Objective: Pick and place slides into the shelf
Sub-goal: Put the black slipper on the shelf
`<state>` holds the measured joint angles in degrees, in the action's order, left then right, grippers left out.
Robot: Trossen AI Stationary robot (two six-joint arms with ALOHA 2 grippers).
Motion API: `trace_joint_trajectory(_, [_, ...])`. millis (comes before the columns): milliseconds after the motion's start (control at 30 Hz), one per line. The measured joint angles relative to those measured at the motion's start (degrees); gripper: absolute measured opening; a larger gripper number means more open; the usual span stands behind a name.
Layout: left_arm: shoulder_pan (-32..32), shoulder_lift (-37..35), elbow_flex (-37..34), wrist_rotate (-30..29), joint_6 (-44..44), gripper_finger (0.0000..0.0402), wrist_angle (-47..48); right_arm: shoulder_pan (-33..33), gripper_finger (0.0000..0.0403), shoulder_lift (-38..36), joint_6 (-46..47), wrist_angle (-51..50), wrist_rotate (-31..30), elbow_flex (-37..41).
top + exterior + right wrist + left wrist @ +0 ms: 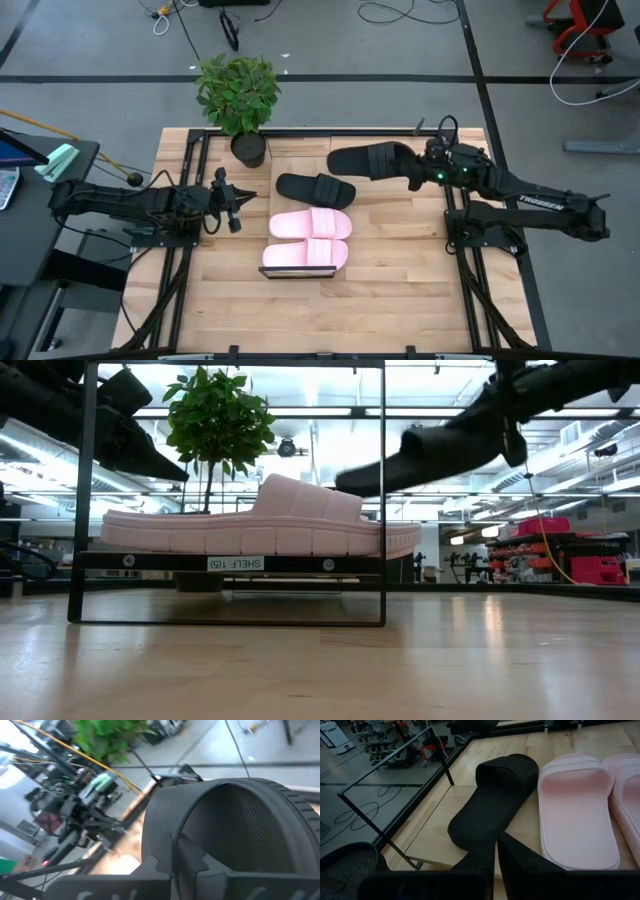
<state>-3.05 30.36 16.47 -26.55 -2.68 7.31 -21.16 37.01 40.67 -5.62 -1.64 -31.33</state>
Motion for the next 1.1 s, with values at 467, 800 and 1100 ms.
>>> trace_joint_trajectory(467, [0.0,0.0,0.0,0.0,0.2,0.0032,0.0,1.2,0.0007,17.2,-17.5,21.3,4.2,0.0])
trace_joint_trajectory(800, [0.0,0.0,0.0,0.0,0.1,0.0027,0.0,-0.8,0.0007,30.7,-19.5,34.3,4.9,0.0])
trace_joint_trajectory(1100, [0.0,0.0,0.0,0.0,0.0,0.0031,0.0,-4.0,0.0007,40.4,-15.7,45.1,7.0,0.0])
